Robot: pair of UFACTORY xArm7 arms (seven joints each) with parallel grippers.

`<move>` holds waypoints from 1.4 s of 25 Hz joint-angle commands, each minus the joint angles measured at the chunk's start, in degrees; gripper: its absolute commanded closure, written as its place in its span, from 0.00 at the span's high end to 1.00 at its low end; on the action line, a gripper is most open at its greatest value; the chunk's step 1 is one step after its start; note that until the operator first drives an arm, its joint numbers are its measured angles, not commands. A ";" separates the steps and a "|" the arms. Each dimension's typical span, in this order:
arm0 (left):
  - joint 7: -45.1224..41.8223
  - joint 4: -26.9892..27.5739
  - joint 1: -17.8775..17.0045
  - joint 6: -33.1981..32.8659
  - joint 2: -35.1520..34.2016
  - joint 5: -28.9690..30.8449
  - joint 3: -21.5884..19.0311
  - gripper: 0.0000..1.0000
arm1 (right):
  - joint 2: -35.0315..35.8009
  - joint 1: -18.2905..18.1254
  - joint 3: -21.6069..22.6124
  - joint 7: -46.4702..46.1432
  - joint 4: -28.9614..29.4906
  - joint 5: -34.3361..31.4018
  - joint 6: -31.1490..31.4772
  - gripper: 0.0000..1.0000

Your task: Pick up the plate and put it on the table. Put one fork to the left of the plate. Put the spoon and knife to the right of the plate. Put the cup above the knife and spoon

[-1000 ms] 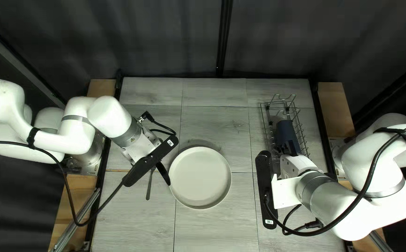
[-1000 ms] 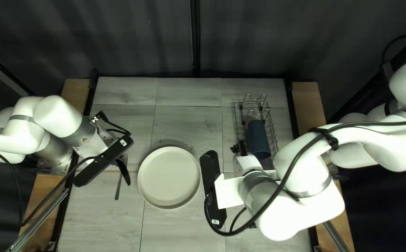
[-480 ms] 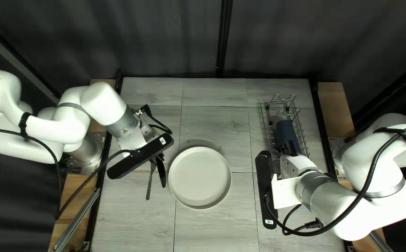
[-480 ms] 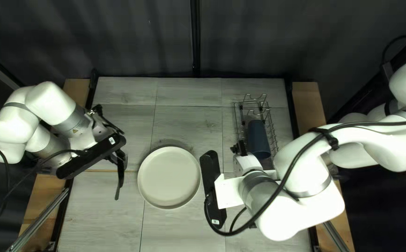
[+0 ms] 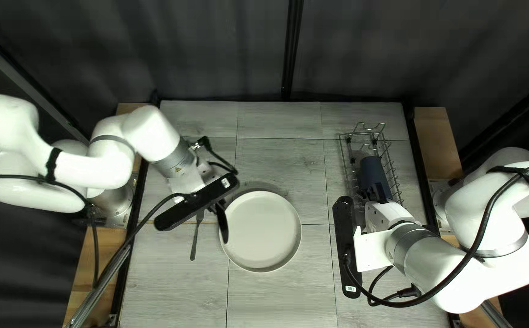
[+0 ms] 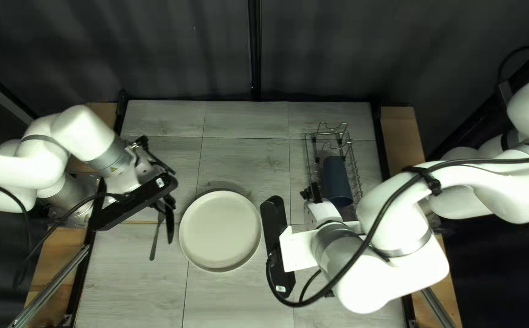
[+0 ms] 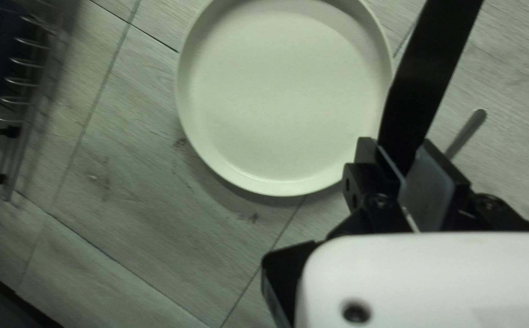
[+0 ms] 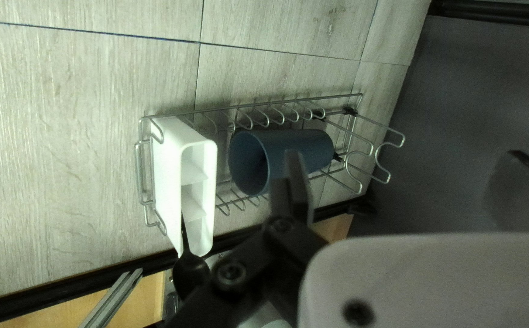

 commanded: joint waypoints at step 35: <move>20.67 6.87 0.75 -2.34 -11.24 -4.25 10.62 0.00 | 0.00 0.00 0.00 0.00 0.00 0.00 0.00 1.00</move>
